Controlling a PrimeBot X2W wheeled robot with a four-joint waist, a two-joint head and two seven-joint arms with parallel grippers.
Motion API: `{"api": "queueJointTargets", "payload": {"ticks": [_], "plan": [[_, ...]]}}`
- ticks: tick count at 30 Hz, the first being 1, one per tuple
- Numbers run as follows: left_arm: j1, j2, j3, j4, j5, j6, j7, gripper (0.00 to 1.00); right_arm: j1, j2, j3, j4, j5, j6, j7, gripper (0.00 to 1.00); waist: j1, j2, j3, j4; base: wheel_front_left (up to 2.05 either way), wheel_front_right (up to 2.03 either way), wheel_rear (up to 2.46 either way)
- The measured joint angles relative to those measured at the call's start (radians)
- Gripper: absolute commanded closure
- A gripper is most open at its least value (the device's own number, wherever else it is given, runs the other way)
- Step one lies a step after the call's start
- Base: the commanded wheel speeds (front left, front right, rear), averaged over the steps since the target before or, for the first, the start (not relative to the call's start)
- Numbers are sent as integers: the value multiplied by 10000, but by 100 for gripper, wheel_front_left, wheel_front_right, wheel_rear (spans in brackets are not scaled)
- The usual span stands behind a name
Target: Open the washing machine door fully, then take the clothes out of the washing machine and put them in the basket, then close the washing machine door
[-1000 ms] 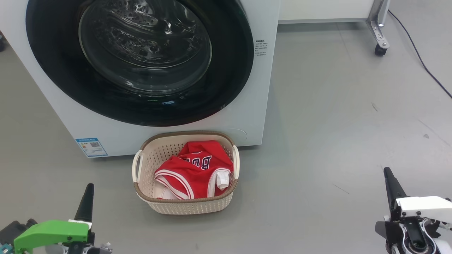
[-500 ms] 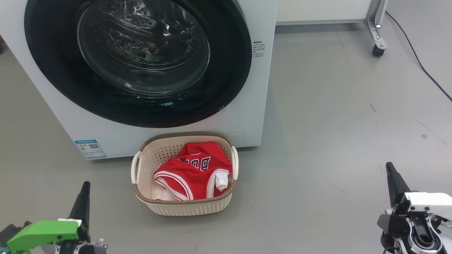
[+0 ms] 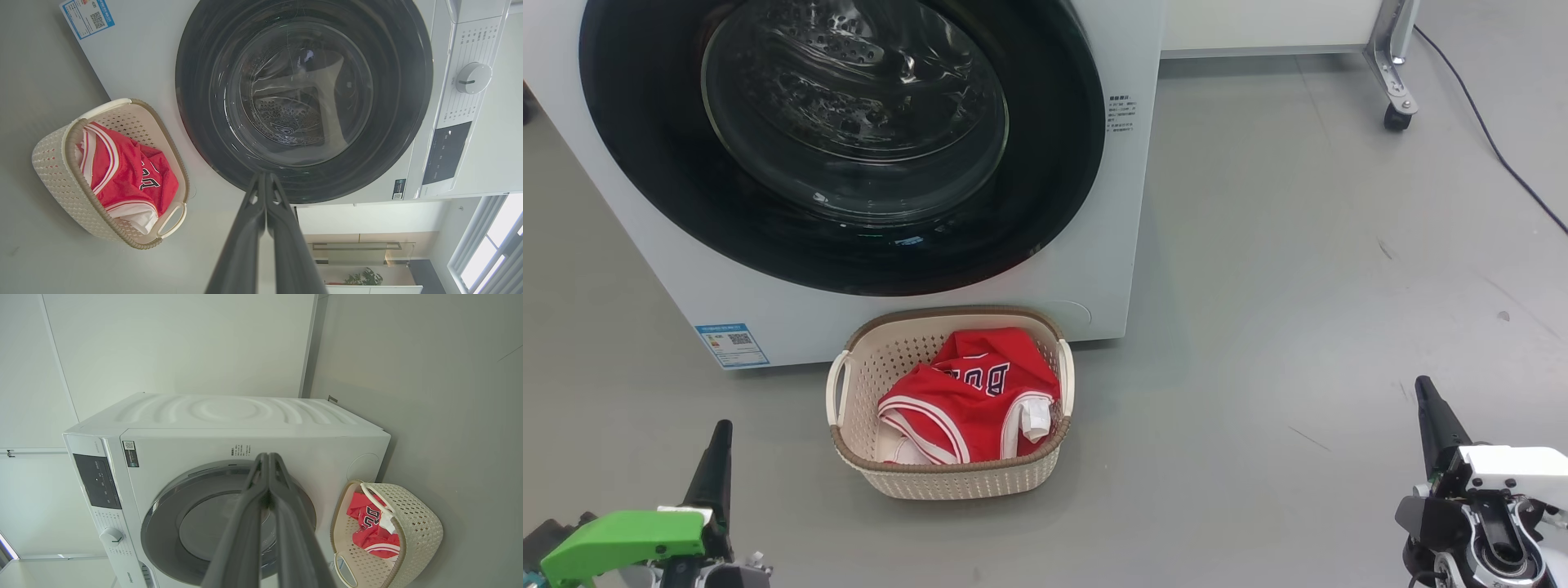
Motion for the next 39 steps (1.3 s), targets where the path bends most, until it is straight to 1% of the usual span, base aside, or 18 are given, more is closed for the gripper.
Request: {"api": "queueJointTargets", "payload": {"ticks": [39], "plan": [[-6,-23,38,13,0,0,0,100,-10,36,-35,81,0,27,15,100,0,0,-2,0,0,0,0]]}}
